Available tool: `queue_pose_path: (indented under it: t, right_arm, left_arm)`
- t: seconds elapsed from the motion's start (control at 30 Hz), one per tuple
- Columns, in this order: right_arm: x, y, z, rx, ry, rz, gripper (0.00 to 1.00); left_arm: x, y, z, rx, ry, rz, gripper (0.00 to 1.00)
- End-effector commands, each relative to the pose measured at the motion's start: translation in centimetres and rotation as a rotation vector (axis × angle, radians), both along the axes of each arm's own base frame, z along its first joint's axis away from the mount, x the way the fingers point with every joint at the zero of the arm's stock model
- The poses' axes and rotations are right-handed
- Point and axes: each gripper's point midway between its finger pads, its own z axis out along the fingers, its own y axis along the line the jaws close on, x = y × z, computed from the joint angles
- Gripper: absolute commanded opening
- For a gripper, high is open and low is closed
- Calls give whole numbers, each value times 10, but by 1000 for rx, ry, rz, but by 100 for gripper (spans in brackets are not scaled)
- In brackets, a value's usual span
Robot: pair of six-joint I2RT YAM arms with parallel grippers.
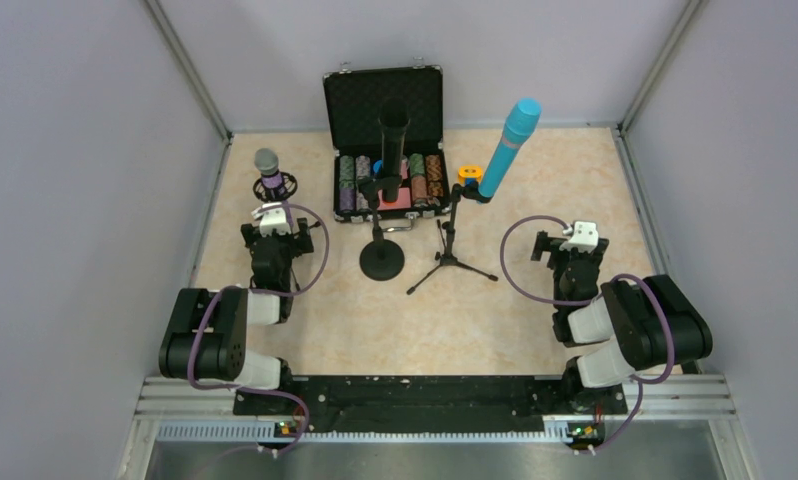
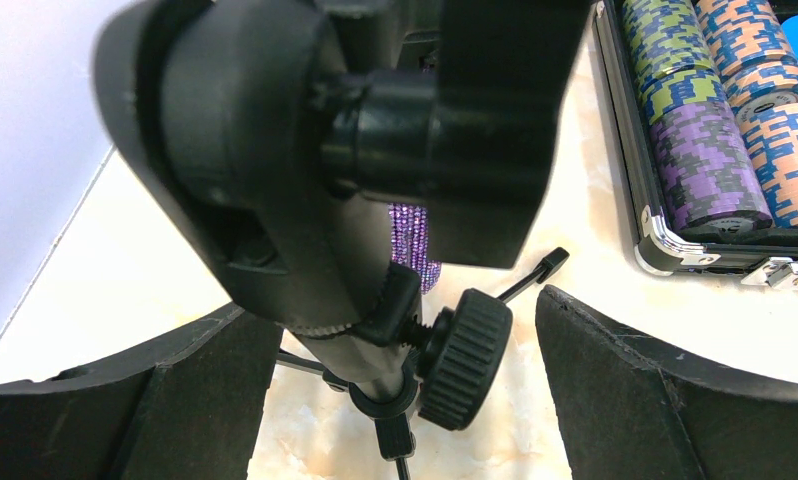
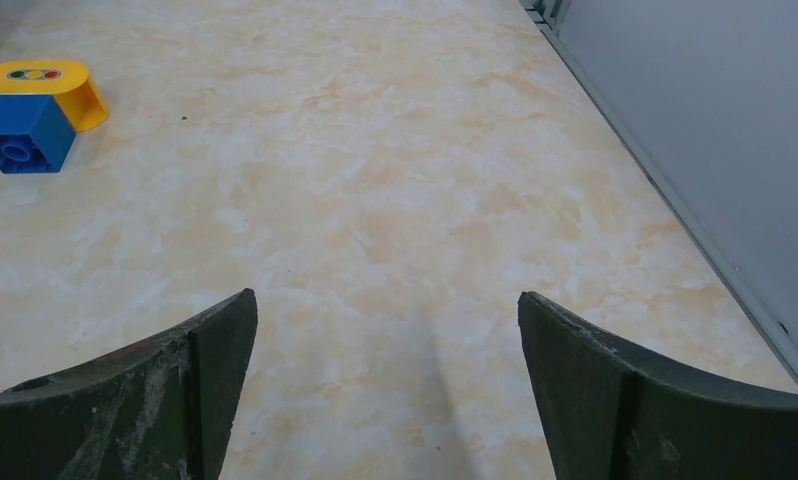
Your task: Attach the microphones to the stand
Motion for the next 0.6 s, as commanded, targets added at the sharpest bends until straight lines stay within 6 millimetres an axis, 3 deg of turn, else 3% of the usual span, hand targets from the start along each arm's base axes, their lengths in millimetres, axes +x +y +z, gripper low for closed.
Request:
queue_pose_path:
  t: [0.0, 0.57]
  right_arm:
    - [7, 0, 20, 21, -70, -8, 99]
    - [7, 0, 20, 22, -70, -8, 99]
  left_arm:
    - [7, 0, 12, -8, -44, -2, 99]
    - [7, 0, 12, -7, -40, -2, 99]
